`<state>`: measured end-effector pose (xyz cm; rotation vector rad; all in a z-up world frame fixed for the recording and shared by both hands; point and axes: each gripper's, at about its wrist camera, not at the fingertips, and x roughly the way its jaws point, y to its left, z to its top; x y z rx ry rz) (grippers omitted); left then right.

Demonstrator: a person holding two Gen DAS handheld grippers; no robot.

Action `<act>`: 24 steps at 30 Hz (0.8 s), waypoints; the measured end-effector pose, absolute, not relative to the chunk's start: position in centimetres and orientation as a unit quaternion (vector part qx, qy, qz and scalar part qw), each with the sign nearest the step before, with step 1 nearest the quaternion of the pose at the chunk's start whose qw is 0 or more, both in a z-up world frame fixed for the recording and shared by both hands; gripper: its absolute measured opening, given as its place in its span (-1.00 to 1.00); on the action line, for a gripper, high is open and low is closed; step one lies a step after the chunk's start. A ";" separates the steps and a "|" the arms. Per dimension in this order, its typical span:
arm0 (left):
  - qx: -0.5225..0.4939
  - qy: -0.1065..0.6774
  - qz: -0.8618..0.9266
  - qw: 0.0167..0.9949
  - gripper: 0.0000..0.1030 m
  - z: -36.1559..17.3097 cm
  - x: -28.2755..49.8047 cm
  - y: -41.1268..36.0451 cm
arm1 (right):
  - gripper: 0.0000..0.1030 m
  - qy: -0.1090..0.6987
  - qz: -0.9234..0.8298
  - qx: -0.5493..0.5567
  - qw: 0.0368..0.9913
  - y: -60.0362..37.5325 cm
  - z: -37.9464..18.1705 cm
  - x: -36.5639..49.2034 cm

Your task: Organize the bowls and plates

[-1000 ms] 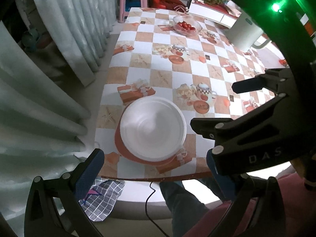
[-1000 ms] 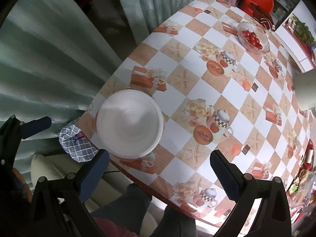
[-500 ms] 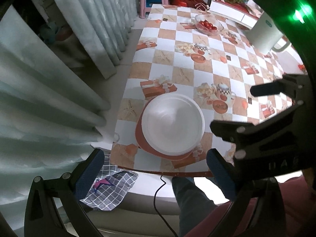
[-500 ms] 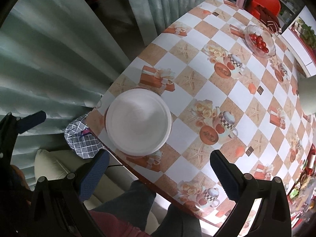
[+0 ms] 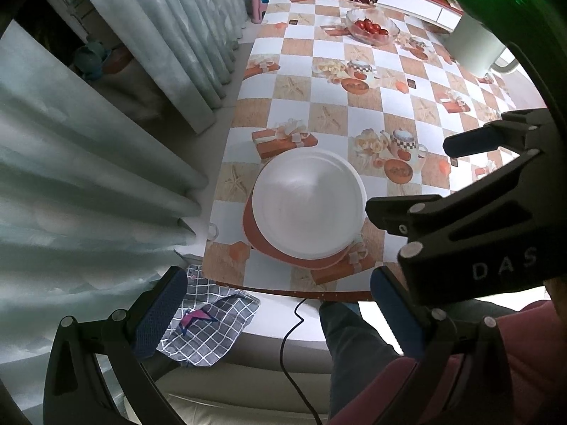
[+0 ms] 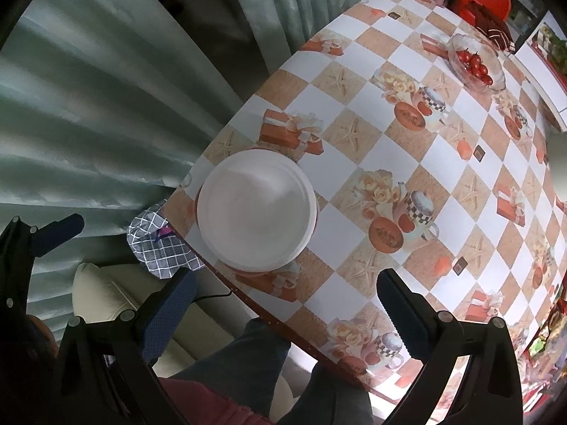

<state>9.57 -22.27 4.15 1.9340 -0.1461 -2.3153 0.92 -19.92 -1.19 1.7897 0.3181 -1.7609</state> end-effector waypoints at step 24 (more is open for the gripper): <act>0.645 -0.065 -0.759 0.066 1.00 4.0 9.0 -21.8 | 0.99 0.109 -0.658 0.683 0.300 -19.3 -1.7 0.2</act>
